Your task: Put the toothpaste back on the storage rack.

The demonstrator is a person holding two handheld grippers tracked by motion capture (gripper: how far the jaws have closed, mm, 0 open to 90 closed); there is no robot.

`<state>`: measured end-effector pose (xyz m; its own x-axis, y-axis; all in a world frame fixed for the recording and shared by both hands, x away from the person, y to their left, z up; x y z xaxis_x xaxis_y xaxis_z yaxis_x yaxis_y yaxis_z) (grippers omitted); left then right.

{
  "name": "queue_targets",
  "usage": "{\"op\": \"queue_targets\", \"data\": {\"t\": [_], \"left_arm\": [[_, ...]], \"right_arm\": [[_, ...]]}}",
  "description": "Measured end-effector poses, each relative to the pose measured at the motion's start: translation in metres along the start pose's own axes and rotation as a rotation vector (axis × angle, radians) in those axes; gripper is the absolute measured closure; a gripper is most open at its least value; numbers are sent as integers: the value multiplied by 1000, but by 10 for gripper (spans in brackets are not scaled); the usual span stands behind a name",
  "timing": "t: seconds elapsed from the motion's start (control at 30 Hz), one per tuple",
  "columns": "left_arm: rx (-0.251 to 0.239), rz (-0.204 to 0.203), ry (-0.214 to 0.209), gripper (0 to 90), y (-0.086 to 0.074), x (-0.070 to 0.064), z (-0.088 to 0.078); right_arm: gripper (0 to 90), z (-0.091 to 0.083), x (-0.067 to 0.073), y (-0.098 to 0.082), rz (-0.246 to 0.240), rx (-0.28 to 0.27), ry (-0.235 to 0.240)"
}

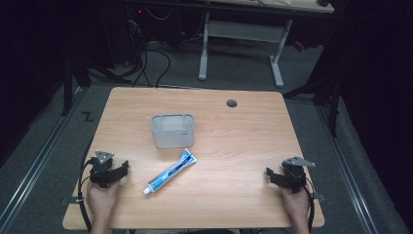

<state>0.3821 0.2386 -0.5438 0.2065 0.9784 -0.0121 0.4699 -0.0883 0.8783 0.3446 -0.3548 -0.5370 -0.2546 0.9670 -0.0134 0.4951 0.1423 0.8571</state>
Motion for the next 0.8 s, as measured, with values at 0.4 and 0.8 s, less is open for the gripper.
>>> {"op": "queue_targets", "data": {"t": [0.4, 0.8], "left_arm": [[2, 1, -4, 365, 0, 0, 0], [9, 9, -19, 300, 0, -1, 1]], "right_arm": [[282, 0, 0, 0, 0, 0, 0], [282, 0, 0, 0, -1, 0, 1]]}}
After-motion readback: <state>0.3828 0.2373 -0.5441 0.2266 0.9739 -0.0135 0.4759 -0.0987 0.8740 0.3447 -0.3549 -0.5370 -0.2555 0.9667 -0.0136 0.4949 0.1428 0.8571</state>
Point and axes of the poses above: each handheld gripper's, and its own axes: z roughly forward along the jaws, y roughly out of its top, x roughly to its left, the point moved 1 cm from there along z, roughly forward along the jaws, and after that the axes turned 13 degrees about -x, right-handed, at the moved point
